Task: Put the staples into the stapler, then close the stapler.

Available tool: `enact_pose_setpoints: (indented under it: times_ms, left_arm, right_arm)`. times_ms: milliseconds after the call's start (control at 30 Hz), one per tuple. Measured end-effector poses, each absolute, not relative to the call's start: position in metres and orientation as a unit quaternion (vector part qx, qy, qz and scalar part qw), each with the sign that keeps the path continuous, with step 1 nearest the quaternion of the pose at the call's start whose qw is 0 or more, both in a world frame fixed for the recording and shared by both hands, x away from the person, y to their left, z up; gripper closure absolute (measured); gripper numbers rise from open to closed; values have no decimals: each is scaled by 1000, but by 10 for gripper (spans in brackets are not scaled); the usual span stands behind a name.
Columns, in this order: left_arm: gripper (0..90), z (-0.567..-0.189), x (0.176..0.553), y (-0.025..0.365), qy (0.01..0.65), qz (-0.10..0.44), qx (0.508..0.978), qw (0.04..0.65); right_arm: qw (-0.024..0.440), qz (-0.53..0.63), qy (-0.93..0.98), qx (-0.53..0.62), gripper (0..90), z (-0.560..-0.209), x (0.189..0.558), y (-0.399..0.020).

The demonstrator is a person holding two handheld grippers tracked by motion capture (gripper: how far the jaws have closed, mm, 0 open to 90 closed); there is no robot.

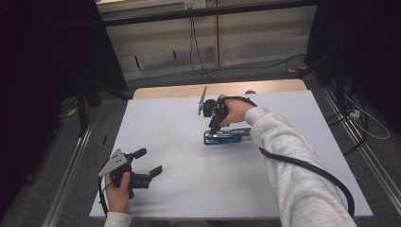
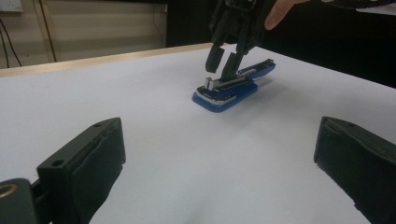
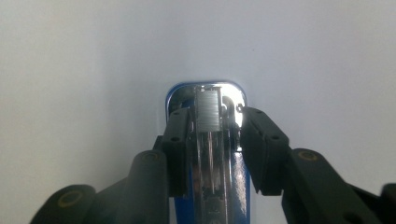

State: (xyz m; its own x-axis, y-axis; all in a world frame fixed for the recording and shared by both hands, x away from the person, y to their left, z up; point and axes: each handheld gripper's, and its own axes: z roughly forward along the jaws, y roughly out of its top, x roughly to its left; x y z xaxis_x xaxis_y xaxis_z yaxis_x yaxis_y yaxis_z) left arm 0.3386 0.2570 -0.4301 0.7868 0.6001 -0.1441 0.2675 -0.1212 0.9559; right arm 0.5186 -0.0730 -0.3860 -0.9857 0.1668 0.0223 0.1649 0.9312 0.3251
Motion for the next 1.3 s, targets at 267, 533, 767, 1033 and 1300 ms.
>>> enact_pose_setpoints:
  times_ms: [267, 533, 767, 1033, 1300]
  left_arm:
    - [21, -430, 346, 249, 294, 126, 738, 595]
    - [21, -430, 354, 234, 288, 112, 745, 591]
    - [21, -429, 356, 227, 282, 107, 751, 588]
    - [21, -430, 358, 224, 289, 103, 752, 584]
    - [21, -428, 365, 213, 294, 104, 754, 578]
  right_arm:
    - [9, 220, 966, 135, 464, -386, 512, -100]
    - [15, 268, 942, 200, 293, -387, 505, -134]
    - [37, 299, 925, 232, 167, -386, 497, -160]
    - [55, 313, 913, 255, 114, -391, 487, -183]
    - [77, 320, 899, 289, 116, -398, 472, -202]
